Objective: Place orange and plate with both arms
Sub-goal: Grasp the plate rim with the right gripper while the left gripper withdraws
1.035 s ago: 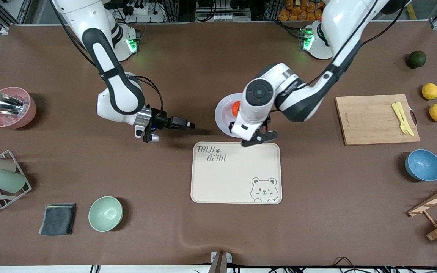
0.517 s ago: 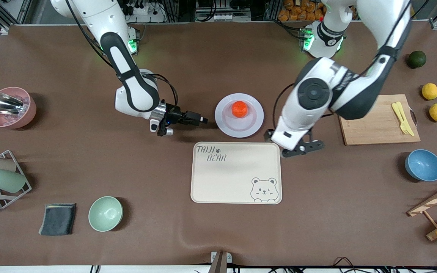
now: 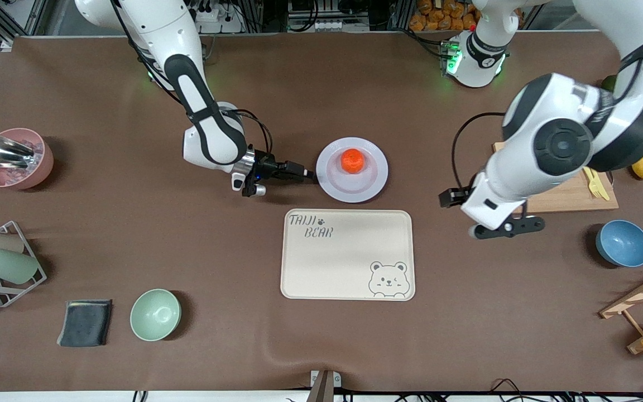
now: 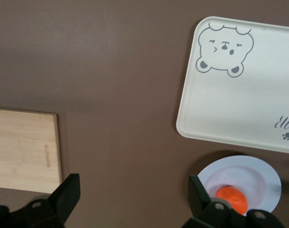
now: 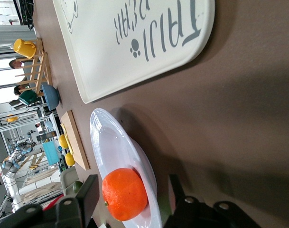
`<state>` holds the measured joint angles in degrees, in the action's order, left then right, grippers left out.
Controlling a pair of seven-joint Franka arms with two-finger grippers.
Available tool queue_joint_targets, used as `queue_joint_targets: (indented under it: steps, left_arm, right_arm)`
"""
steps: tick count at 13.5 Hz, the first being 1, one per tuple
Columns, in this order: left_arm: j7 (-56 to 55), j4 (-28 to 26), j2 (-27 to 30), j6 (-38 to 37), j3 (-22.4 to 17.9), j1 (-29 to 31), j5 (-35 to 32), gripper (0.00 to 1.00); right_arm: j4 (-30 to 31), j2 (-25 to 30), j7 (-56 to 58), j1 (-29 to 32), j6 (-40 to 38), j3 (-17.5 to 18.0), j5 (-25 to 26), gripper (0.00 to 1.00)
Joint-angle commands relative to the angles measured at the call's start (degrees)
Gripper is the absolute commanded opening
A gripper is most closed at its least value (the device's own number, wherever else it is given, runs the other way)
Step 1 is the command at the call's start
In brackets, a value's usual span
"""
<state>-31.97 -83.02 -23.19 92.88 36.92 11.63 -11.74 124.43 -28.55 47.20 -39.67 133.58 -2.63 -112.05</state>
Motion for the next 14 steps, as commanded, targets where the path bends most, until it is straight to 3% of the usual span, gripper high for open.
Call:
queue_joint_targets:
  steps: [1, 4, 5, 9, 10, 12, 13, 14]
  left_arm:
    - [7.33, -0.65, 4.02, -4.28, 0.69, 6.02, 3.03, 1.00]
    - [16.83, -0.91, 7.36, -6.13, 0.61, 11.65, 4.36, 1.00]
    - [18.42, -1.00, 7.80, -6.22, 0.61, 12.62, 4.36, 1.00]
    - [19.14, -1.17, 10.08, -8.24, -0.18, 10.63, 4.36, 1.00]
    - [19.66, -1.26, 10.79, -8.68, -3.58, 7.31, 4.27, 1.00]
    - [22.47, -2.92, 13.51, -8.95, -14.98, -2.44, 5.31, 1.00]
    - [24.05, -3.89, 14.82, -8.95, -18.34, -4.66, 6.80, 1.00]
    - [25.63, -4.68, 15.79, -8.95, -19.94, -5.12, 7.51, 1.00]
  right_arm:
    - [-1.74, -2.38, 3.76, -2.86, 1.42, -0.54, -5.00, 0.58]
    - [-3.49, -4.67, 6.15, -5.41, 3.01, -0.54, -9.49, 0.53]
    - [-3.67, -4.67, 6.15, -5.41, 3.09, -0.54, -9.59, 0.46]
    - [-3.58, -4.67, 6.06, -6.29, 3.27, -0.54, -10.46, 0.40]
    - [-3.58, -4.67, 6.06, -6.55, 3.44, -0.54, -10.64, 0.37]
    - [-3.58, -4.67, 6.06, -6.64, 3.80, -0.54, -10.64, 0.18]
    - [-3.58, -4.58, 6.06, -6.64, 3.80, -0.54, -10.64, 0.10]
    - [-3.67, -4.58, 5.89, -6.64, 3.80, -0.54, -10.64, 0.10]
